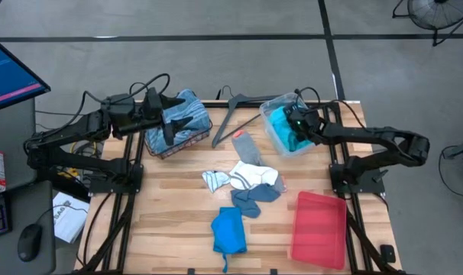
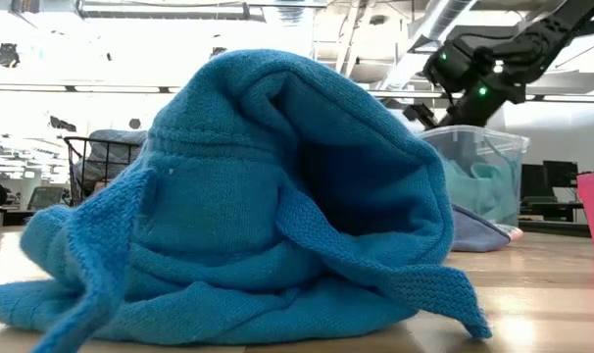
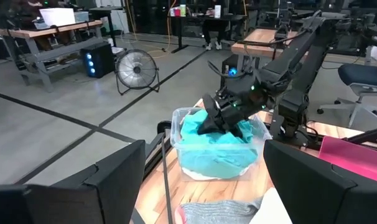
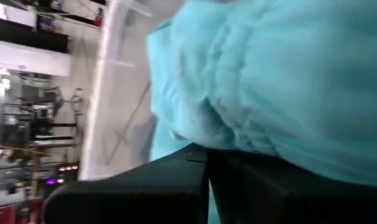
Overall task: Pick & Place Cloths
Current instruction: Put the light blue shorts into the transparent bin, then put the blue shorts into the transparent bin
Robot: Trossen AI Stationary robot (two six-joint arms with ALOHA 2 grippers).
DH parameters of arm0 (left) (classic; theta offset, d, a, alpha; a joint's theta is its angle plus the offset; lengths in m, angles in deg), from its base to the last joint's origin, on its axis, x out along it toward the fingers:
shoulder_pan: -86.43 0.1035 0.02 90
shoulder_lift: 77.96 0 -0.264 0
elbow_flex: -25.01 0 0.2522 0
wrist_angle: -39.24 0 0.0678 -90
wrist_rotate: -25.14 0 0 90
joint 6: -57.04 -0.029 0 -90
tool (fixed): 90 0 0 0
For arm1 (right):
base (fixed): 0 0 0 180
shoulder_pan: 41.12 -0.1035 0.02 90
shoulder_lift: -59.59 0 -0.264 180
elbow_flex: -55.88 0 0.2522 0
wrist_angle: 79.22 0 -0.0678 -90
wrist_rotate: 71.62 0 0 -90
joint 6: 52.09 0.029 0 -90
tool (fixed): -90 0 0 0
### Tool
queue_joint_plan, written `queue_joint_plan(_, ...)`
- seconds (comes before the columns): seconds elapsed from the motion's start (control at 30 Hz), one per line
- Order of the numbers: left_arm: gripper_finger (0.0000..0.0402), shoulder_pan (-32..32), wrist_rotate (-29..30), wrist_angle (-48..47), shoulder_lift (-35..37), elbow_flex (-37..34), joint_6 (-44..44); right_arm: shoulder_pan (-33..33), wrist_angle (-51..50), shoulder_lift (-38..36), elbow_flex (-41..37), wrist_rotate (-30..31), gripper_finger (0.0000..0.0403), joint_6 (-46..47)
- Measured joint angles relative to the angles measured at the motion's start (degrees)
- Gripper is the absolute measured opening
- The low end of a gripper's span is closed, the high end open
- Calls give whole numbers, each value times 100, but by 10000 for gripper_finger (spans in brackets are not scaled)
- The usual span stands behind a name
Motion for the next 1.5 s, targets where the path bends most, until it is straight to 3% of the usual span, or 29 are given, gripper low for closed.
queue_joint_plan(0.47,310,0,351,65,-39,2,7,491,-36,1440,-7,-875,0,-396)
queue_joint_plan(0.67,310,0,351,83,-39,2,7,821,-181,1345,-20,-1235,0,-1082)
queue_joint_plan(0.97,310,0,351,81,-39,2,7,1067,-761,437,380,-1672,6,-3054)
queue_joint_plan(1.1,310,0,351,79,-39,2,5,1157,-1463,122,703,-1650,42,-3633)
queue_joint_plan(1.33,310,0,330,69,-37,2,4,1180,-2230,-440,1348,-1808,145,-4416)
queue_joint_plan(1.5,310,0,-249,-105,-103,2,-216,979,-2370,-918,1939,-2147,215,-5128)
